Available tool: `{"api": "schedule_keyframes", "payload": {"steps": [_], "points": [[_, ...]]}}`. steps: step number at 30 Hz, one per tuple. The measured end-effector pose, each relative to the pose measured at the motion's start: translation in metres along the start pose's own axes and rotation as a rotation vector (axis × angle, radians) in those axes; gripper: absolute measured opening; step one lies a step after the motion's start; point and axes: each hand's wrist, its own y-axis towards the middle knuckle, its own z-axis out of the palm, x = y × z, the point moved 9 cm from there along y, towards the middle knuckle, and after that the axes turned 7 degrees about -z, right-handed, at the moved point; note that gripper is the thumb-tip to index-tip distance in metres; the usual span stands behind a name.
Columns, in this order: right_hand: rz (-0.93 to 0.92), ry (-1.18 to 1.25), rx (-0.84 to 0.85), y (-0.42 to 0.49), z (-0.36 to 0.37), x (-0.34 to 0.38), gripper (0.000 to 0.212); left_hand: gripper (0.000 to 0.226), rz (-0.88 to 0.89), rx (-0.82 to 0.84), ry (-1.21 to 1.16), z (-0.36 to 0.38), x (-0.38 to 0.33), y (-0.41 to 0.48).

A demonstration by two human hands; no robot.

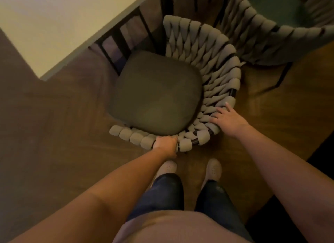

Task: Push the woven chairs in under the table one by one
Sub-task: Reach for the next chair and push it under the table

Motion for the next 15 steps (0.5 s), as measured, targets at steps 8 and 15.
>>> {"api": "schedule_keyframes", "payload": {"steps": [8,15], "points": [[-0.239,-0.260,0.058,0.039,-0.010,-0.058,0.057,0.033,-0.117,-0.017,0.077,-0.004,-0.005,-0.002],[-0.244,-0.263,0.041,0.060,-0.006,-0.065,0.040,0.037,-0.089,0.012,0.108,-0.004,0.009,0.007]]}}
